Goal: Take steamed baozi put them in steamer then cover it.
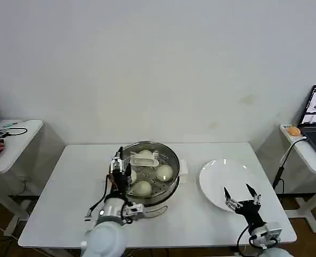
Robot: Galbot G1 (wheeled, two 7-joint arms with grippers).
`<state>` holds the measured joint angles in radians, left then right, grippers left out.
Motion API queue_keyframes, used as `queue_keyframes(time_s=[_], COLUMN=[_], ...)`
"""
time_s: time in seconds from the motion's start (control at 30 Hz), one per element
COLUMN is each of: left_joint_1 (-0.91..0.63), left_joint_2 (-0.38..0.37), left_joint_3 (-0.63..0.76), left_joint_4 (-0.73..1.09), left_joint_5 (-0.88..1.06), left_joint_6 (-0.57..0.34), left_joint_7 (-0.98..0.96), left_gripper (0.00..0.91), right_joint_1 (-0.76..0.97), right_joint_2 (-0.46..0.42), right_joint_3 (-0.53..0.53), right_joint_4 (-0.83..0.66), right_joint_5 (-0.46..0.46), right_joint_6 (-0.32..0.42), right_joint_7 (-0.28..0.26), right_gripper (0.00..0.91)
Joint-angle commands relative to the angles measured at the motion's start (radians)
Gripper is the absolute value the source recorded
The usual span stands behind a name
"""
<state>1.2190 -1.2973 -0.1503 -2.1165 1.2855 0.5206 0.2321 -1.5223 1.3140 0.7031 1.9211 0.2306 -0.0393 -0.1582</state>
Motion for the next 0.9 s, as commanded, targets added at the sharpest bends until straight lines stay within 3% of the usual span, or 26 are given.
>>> queue_keyframes(time_s=[0.03,0.17,0.2,0.3,0.37,0.5,0.9], left_joint_1=[0.060,0.076,0.086,0.120,0.152,0.270,0.455], left_joint_2=[0.053,0.057,0.051,0.040,0.022,0.012,-0.058], left_joint_3=[-0.204,-0.326,-0.387,-0.499,-0.563,-0.630,-0.613], left_joint_4=[-0.131,-0.109,-0.097,-0.051,-0.023,0.014,0.048], left_joint_5=[-0.346,-0.631,-0.795,-1.096,-1.182,-1.292,-1.252], left_joint_6=[-0.017,-0.064,-0.123,-0.188,-0.218,-0.234,-0.301], left_joint_7=[-0.090,-0.159,-0.153,-0.131,-0.107,-0.102,-0.112], left_gripper=[0.907,0.907,0.907,0.907,0.907,0.907,0.907], right_joint_1=[-0.013,-0.045,-0.057,-0.086,-0.101,-0.132,-0.153], right_joint_2=[0.005,-0.005,-0.009,-0.018,-0.022,-0.043,-0.042], right_joint_3=[-0.007,-0.011,-0.011,-0.010,-0.010,-0.029,-0.056], right_joint_4=[0.035,0.059,0.069,0.096,0.102,0.112,0.113], right_joint_5=[0.040,0.045,0.057,0.066,0.068,0.085,0.110], right_joint_6=[0.005,-0.012,-0.027,-0.059,-0.058,-0.059,-0.074], right_joint_7=[0.027,0.034,0.040,0.052,0.055,0.075,0.076], right_gripper=[0.907,0.907,0.907,0.907,0.907,0.907,0.907])
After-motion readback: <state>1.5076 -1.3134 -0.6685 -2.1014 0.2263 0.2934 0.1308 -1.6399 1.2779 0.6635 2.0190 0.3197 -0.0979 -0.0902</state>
